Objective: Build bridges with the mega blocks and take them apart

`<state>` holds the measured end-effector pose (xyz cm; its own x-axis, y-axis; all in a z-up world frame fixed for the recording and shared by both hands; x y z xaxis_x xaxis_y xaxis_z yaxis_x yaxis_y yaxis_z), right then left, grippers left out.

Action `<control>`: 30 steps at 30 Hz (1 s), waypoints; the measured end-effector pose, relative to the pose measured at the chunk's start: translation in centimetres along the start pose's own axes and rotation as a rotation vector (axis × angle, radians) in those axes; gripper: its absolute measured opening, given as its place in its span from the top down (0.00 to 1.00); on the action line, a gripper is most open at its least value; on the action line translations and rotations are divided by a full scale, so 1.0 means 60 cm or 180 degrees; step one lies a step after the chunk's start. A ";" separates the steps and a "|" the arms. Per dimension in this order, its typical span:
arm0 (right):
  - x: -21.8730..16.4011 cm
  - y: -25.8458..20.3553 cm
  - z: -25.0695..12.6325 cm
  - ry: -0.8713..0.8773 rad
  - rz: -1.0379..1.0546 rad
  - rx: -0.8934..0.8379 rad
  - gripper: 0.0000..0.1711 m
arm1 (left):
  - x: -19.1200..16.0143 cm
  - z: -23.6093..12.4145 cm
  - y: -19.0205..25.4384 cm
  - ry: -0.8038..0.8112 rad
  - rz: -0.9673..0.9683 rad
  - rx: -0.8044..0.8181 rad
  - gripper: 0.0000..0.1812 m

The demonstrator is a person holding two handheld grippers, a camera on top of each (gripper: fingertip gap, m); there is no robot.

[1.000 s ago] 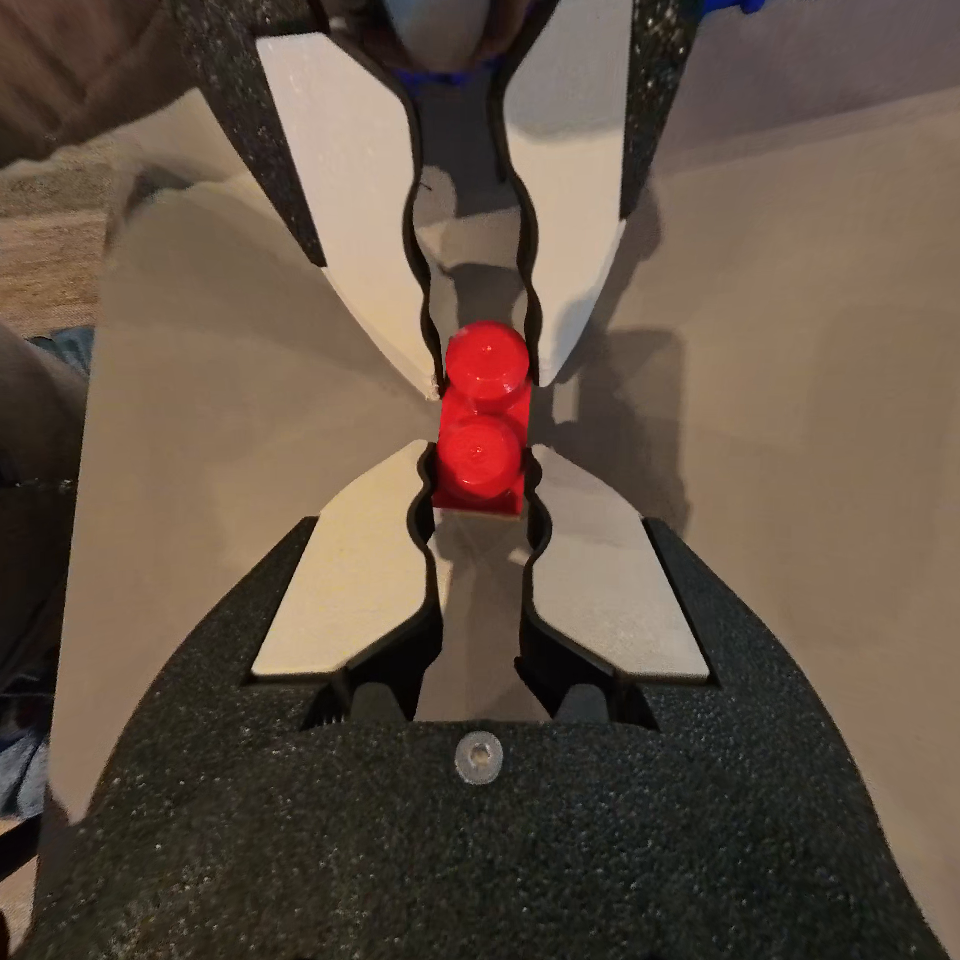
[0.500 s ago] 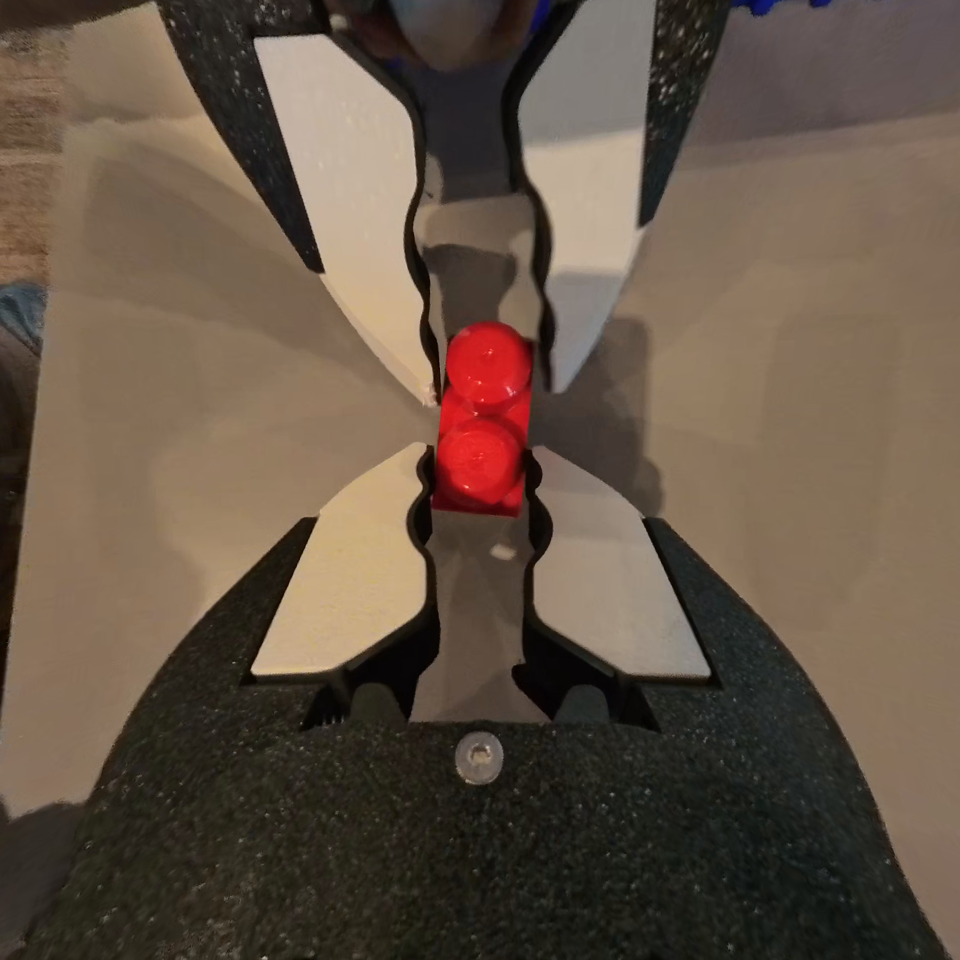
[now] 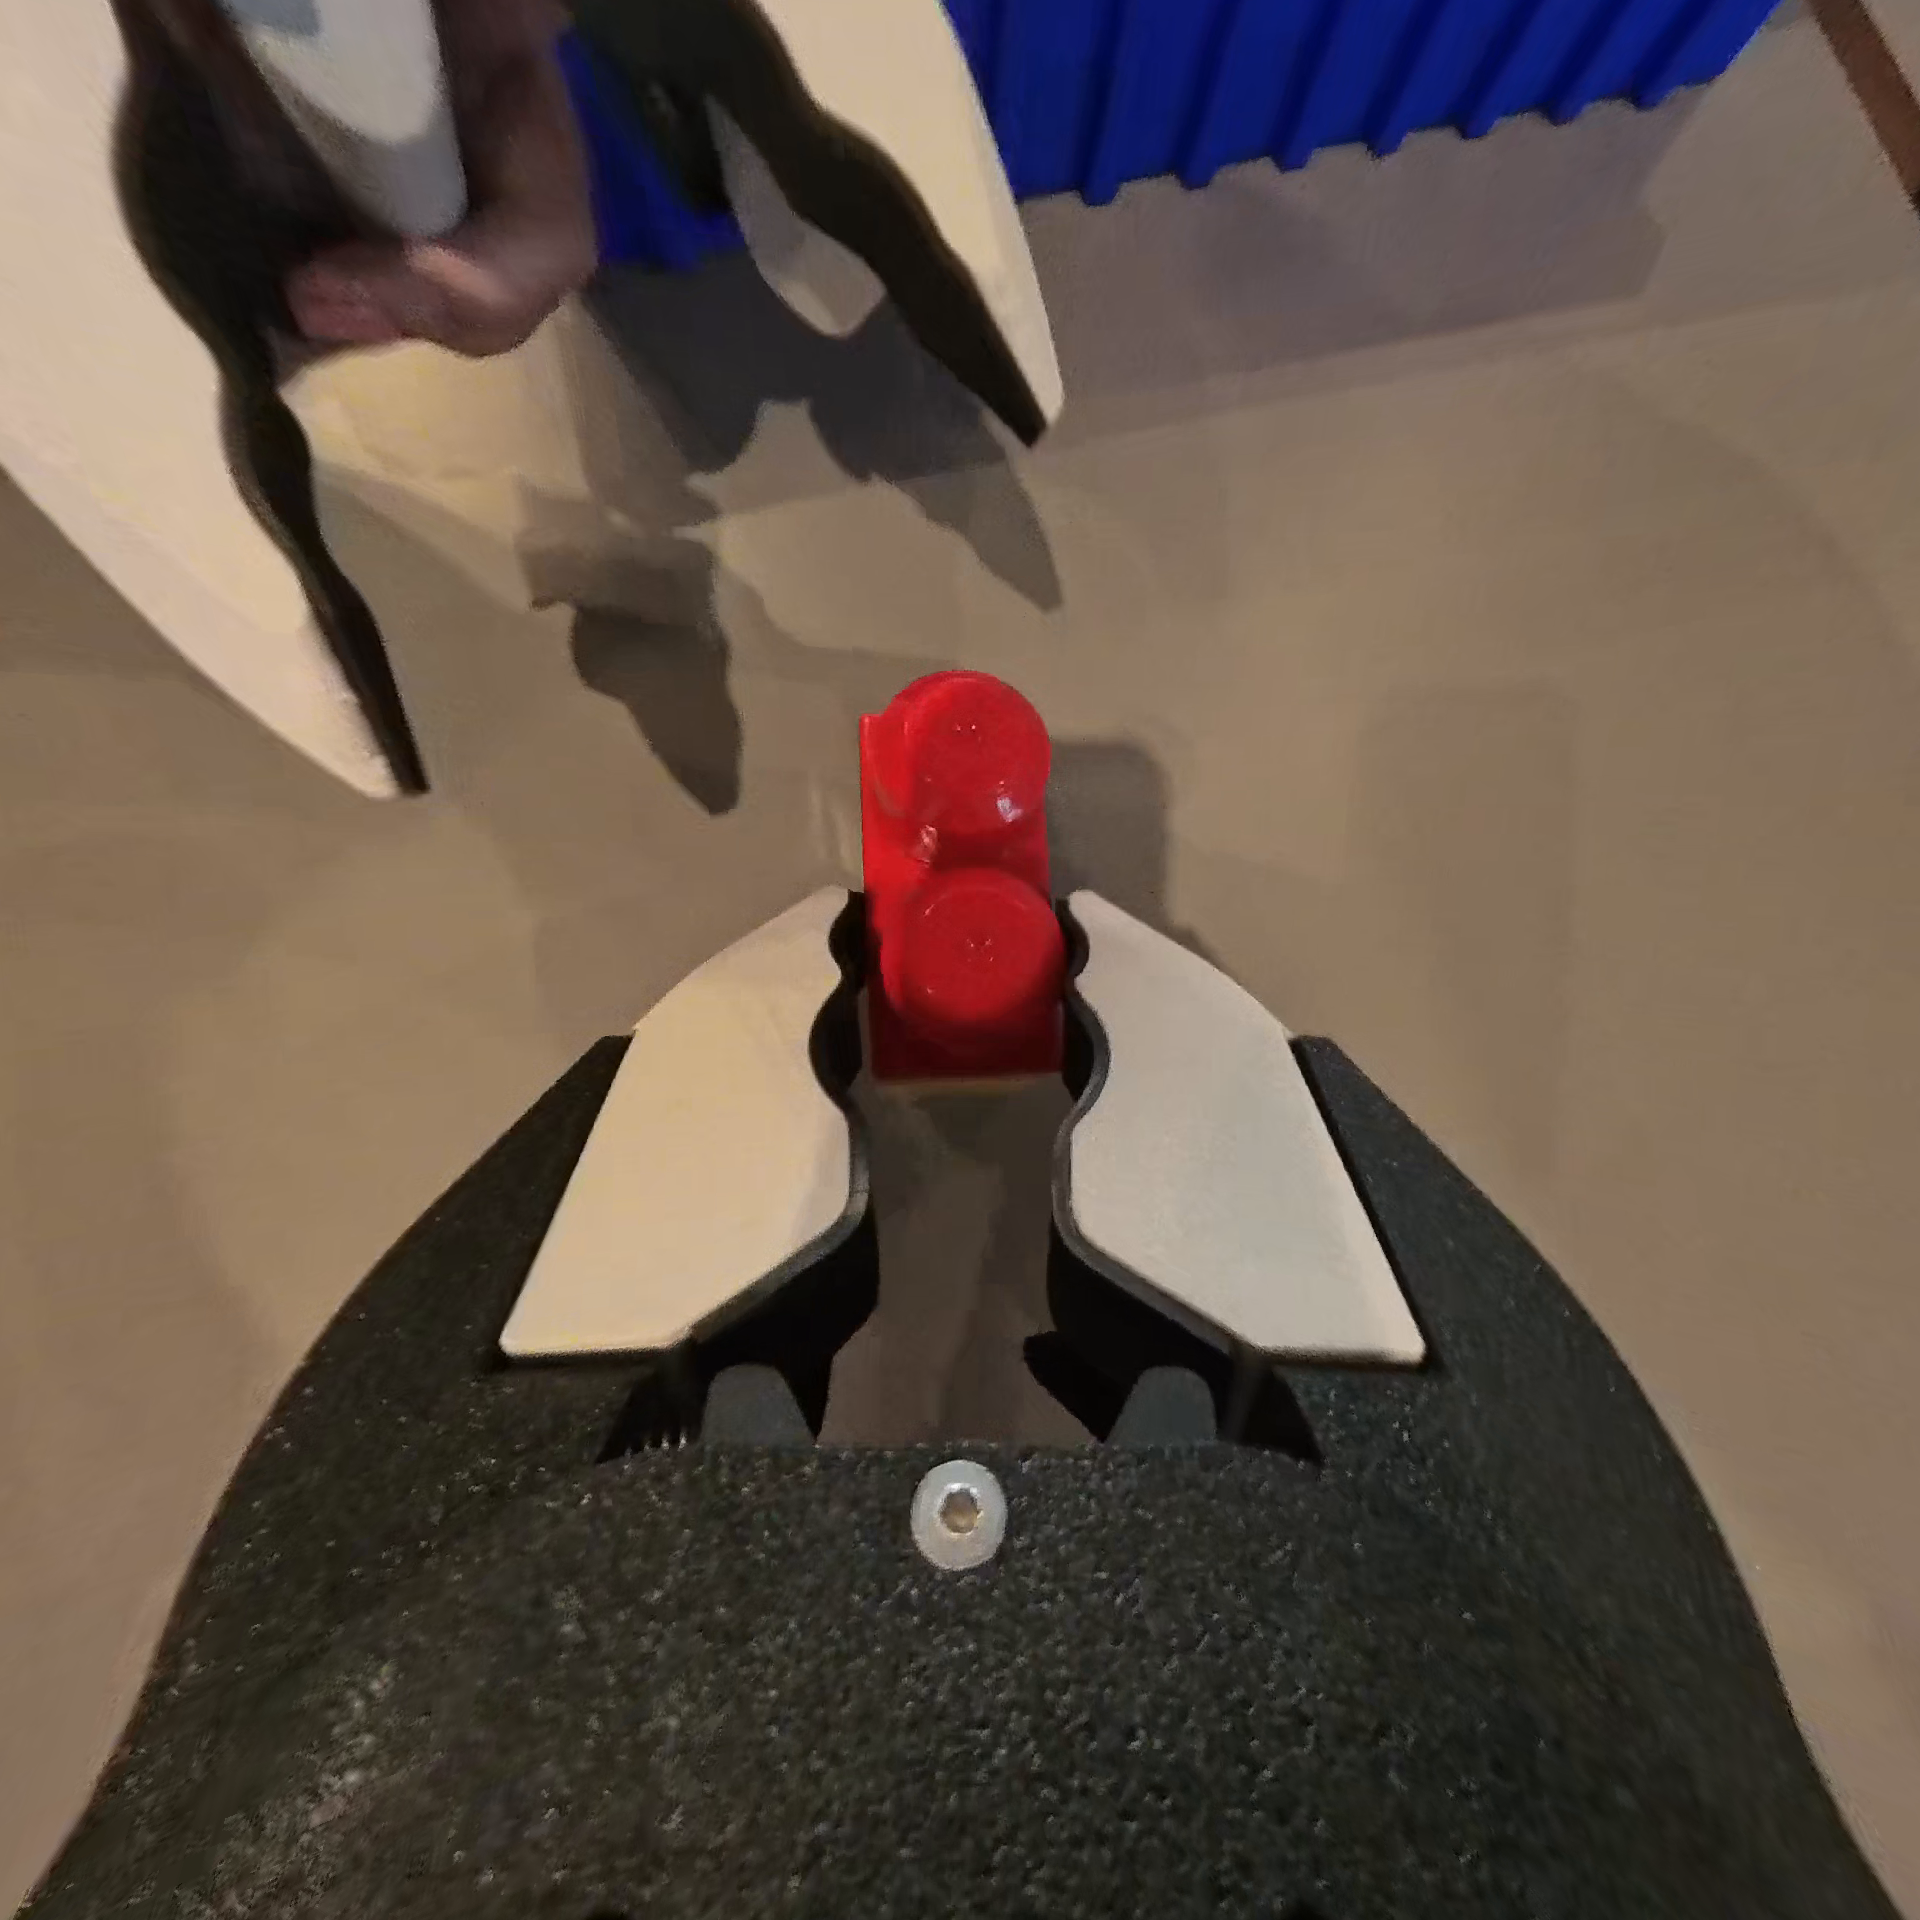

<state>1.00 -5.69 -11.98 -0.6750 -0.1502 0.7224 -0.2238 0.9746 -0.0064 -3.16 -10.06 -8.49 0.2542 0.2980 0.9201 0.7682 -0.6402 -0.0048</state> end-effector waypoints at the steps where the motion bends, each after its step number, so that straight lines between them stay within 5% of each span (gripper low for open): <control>1: 0.006 -0.001 -0.015 0.0128 0.0070 -0.0034 0.80 | 0.008 -0.003 -0.001 0.0091 0.0013 0.0099 0.47; 8: 0.012 0.040 -0.277 0.1054 0.0469 -0.0995 0.80 | 0.082 0.045 -0.012 0.1023 0.0069 0.0736 0.53; 15: -0.191 0.224 -0.533 0.0848 0.1603 -0.2853 0.80 | 0.120 0.210 -0.037 0.1653 -0.0090 0.1358 0.57; 20: -0.340 0.348 -0.574 0.0466 0.2310 -0.3315 0.80 | 0.159 0.283 -0.022 0.1761 0.0255 0.1411 0.58; 30: -0.438 0.521 -0.572 0.0215 0.2696 -0.3761 0.80 | 0.161 0.311 -0.004 0.1618 0.0599 0.1292 0.59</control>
<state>35.89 34.40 -7.42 -0.2669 0.5031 0.8220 0.9367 0.3359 0.0986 10.08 6.16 -6.94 0.1735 -0.2260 0.9585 0.9229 -0.3024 -0.2384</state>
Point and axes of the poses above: each gripper's, where its closed fingertips meet, z out along the fingers, x out of its top, y = z × x across the jaws, the point moved 2 cm from there along -z, back along the fingers, and after that the axes turned 4 degrees about x, right-handed, at the moved point
